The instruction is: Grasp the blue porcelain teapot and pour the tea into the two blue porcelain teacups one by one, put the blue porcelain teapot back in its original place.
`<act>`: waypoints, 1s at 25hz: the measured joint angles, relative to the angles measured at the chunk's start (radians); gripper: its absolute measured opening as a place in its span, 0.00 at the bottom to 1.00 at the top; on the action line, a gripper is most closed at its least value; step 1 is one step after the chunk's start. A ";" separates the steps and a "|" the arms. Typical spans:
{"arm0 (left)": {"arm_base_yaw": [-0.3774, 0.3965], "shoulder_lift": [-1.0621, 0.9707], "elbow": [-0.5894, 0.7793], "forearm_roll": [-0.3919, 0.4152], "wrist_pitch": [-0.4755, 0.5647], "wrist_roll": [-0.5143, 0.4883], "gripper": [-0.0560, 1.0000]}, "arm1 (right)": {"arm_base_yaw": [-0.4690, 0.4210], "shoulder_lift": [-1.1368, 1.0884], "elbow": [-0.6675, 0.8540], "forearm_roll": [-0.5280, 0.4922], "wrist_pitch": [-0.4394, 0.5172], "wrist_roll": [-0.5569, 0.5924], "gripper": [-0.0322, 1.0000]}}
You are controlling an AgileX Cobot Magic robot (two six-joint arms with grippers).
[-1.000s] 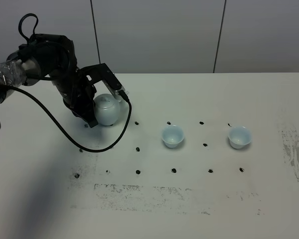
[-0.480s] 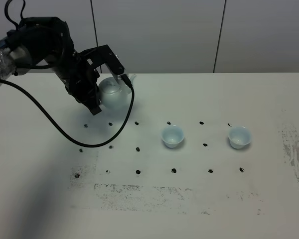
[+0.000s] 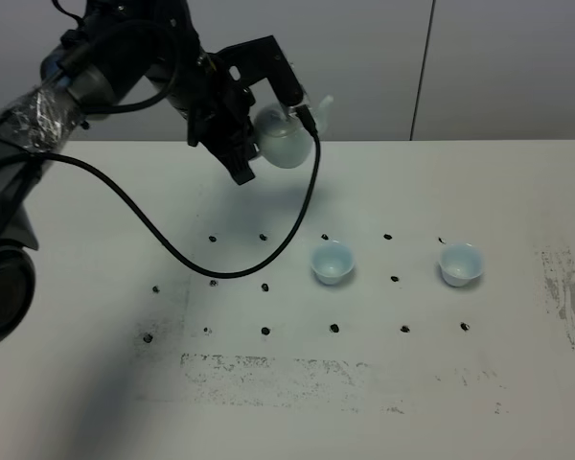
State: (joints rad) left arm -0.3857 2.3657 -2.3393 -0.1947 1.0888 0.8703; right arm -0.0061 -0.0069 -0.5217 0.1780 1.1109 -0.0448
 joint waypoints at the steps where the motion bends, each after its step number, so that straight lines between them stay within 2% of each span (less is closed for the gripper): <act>1: -0.012 0.023 -0.037 0.000 0.007 0.003 0.13 | 0.000 0.000 0.000 0.000 0.000 0.000 0.39; 5: -0.061 0.098 -0.146 0.009 0.009 0.018 0.13 | 0.000 0.000 0.000 0.000 0.000 0.000 0.39; 7: -0.085 0.120 -0.167 0.025 0.005 0.055 0.13 | 0.000 0.000 0.000 0.000 0.000 0.000 0.39; 11: -0.122 0.141 -0.171 0.028 -0.014 0.166 0.13 | 0.000 0.000 0.000 0.000 0.000 0.000 0.39; 15: -0.144 0.143 -0.171 0.031 -0.077 0.245 0.13 | 0.000 0.000 0.000 0.000 0.000 0.000 0.39; 19: -0.152 0.145 -0.171 0.038 -0.126 0.293 0.13 | 0.000 0.000 0.000 0.000 0.000 0.000 0.39; 25: -0.169 0.154 -0.173 0.069 -0.128 0.325 0.13 | 0.000 0.000 0.000 0.000 0.000 0.000 0.39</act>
State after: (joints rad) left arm -0.5549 2.5199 -2.5120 -0.1259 0.9606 1.1953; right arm -0.0061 -0.0069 -0.5217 0.1780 1.1109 -0.0448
